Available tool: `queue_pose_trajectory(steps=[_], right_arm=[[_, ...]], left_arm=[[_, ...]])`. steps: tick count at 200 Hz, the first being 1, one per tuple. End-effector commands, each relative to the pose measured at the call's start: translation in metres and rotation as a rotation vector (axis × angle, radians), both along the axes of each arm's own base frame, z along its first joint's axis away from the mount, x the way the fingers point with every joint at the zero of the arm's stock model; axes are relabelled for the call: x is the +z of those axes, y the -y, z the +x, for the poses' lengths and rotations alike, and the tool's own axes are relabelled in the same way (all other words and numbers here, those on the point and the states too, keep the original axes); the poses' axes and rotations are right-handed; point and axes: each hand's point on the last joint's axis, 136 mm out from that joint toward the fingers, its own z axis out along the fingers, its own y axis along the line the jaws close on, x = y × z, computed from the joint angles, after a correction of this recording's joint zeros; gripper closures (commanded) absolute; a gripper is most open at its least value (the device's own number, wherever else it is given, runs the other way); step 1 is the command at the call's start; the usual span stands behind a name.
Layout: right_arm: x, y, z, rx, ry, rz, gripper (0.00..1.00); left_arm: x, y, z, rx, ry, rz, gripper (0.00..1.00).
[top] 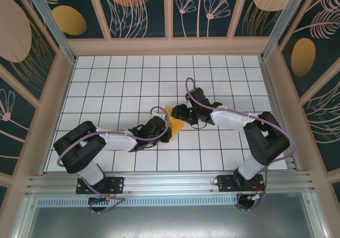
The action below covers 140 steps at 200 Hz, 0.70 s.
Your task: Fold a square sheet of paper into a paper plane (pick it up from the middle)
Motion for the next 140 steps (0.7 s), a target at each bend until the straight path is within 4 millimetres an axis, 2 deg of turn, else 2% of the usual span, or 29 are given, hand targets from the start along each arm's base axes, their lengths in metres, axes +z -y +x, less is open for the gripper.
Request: queue_pose_trajectory(steps=[1, 22, 36, 73, 87, 120, 140], right_arm=[[0.027, 0.009, 0.004, -0.026, 0.091, 0.003, 0.40], [0.035, 0.008, -0.001, -0.018, 0.113, 0.034, 0.39], [0.036, 0.001, -0.008, 0.021, 0.106, 0.082, 0.36], [-0.002, -0.001, -0.011, 0.026, -0.027, 0.001, 0.39], [-0.009, -0.001, -0.009, 0.013, -0.043, -0.025, 0.41], [-0.011, -0.008, -0.003, 0.027, -0.036, -0.050, 0.43], [0.003, -0.009, 0.003, 0.025, 0.020, -0.043, 0.41]], left_arm=[[0.000, 0.000, 0.002, -0.008, 0.001, 0.017, 0.88], [0.000, 0.001, 0.002, -0.011, 0.000, 0.021, 0.88], [0.000, 0.002, 0.002, -0.014, -0.002, 0.018, 0.88], [0.001, 0.003, 0.002, -0.019, 0.000, 0.020, 0.88], [0.000, 0.001, 0.002, -0.017, -0.002, 0.023, 0.88], [-0.001, 0.002, 0.001, -0.009, -0.015, 0.005, 0.90], [-0.002, 0.004, 0.000, -0.011, -0.025, -0.010, 0.92]])
